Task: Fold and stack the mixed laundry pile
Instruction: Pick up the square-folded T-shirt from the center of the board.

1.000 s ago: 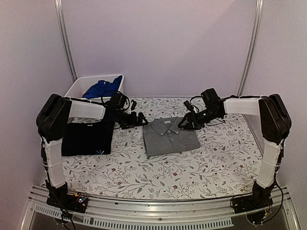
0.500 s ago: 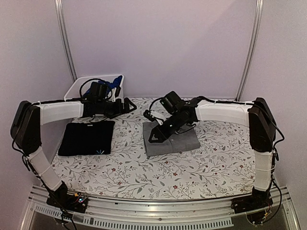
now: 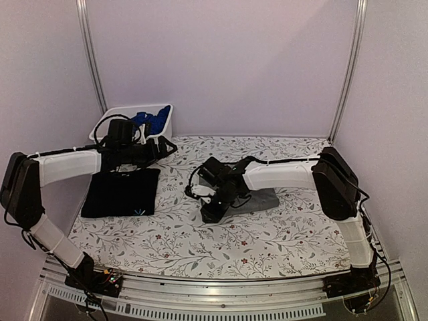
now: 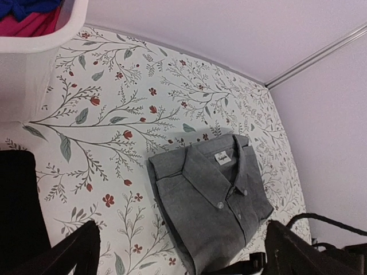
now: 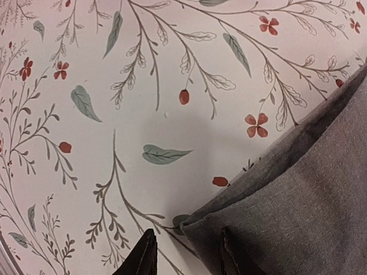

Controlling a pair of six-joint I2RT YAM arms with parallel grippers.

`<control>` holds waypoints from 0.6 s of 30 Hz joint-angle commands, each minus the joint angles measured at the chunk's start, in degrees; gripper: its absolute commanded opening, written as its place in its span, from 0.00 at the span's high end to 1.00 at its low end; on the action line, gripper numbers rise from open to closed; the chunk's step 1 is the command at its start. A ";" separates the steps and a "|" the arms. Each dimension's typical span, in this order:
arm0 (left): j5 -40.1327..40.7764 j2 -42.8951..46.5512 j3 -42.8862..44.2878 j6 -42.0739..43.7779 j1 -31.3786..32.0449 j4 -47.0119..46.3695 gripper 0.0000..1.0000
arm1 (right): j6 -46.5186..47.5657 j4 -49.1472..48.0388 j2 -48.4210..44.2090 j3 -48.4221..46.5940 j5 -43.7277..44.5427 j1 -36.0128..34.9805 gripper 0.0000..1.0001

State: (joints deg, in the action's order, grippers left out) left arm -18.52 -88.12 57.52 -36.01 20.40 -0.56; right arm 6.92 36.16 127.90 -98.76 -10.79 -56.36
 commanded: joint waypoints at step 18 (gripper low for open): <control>-6.55 -7.58 -4.73 -10.45 -0.69 -1.92 0.00 | -1.74 -7.35 -3.56 -2.14 4.77 -0.93 1.00</control>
State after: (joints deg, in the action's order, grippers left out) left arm -20.18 -93.45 54.41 -40.56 20.32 0.73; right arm 6.90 33.85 130.45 -100.82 -0.67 -58.17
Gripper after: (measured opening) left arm 0.997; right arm 0.007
